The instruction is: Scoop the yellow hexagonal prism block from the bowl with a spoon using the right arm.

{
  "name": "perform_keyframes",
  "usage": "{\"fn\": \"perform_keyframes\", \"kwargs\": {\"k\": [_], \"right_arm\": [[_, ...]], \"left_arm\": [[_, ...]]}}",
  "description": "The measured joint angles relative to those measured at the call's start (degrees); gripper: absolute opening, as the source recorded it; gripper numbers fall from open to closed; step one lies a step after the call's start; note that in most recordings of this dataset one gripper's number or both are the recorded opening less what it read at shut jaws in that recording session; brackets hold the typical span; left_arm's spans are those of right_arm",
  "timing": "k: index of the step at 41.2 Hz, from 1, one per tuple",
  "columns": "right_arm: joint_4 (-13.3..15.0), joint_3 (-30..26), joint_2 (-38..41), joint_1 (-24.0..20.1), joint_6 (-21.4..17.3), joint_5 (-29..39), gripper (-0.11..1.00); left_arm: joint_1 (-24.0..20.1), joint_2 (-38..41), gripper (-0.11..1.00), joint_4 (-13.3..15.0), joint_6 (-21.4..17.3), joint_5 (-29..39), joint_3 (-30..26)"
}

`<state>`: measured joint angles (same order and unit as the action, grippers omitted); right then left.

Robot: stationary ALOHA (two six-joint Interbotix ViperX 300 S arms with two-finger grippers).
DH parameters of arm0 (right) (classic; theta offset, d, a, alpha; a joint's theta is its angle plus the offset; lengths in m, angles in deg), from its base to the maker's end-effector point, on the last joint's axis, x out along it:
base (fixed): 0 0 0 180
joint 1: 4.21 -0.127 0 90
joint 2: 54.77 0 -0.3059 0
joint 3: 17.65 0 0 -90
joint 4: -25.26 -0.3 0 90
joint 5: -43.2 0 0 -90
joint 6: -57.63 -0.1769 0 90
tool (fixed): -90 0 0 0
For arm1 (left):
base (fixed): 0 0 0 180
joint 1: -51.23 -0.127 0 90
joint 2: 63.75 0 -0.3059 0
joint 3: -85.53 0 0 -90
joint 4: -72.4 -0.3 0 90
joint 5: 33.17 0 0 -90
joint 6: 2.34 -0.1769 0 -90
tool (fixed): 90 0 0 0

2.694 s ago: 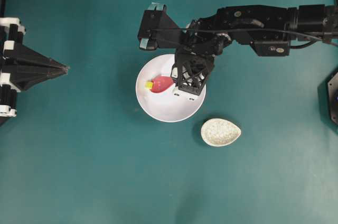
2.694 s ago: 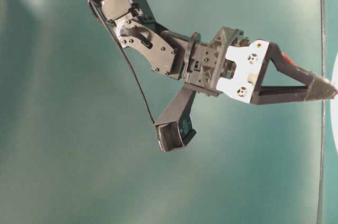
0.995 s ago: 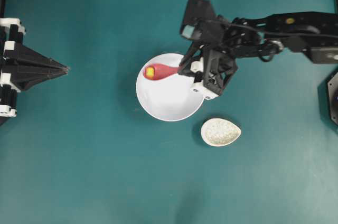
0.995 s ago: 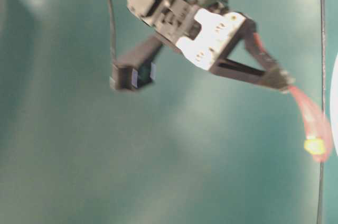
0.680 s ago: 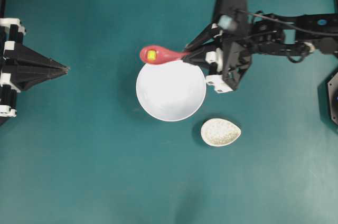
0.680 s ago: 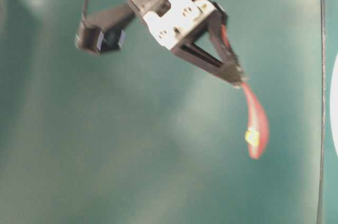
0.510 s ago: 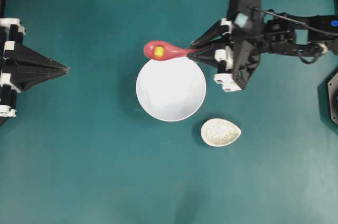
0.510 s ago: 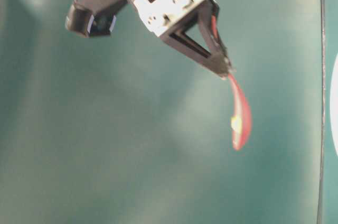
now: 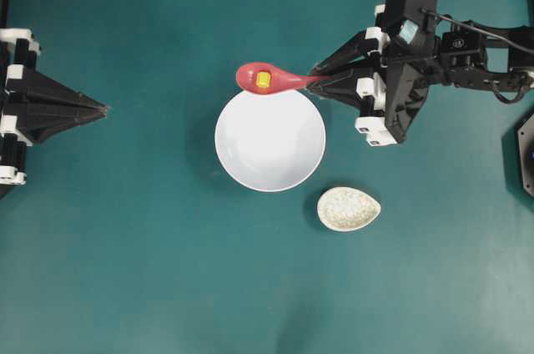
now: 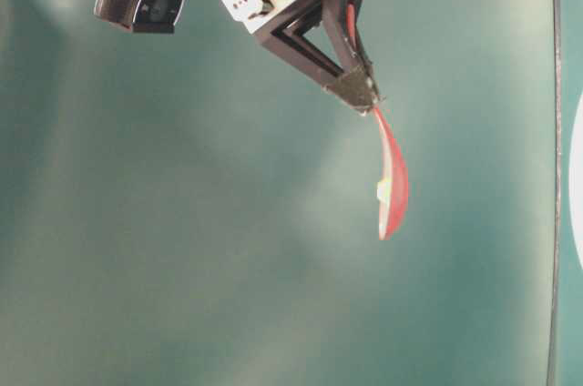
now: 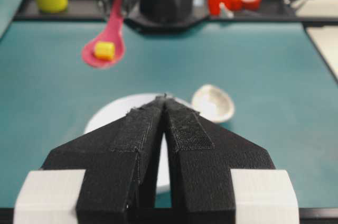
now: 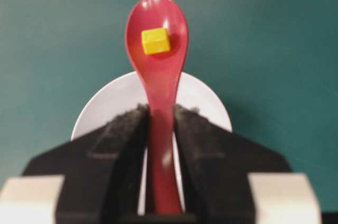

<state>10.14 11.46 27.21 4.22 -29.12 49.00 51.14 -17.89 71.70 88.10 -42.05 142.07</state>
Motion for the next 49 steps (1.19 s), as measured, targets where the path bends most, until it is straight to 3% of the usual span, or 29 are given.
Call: {"fn": "perform_keyframes", "kwargs": {"k": [12, 49], "right_arm": [[-0.26, 0.0, -0.09, -2.99, -0.79, 0.18, 0.23], [-0.97, 0.35, -2.9, -2.99, -0.7, 0.26, 0.23]], "left_arm": [[0.0, 0.0, 0.0, 0.0, 0.18, 0.09, 0.0], [0.0, -1.85, 0.0, 0.0, -0.35, 1.67, 0.0]]}}
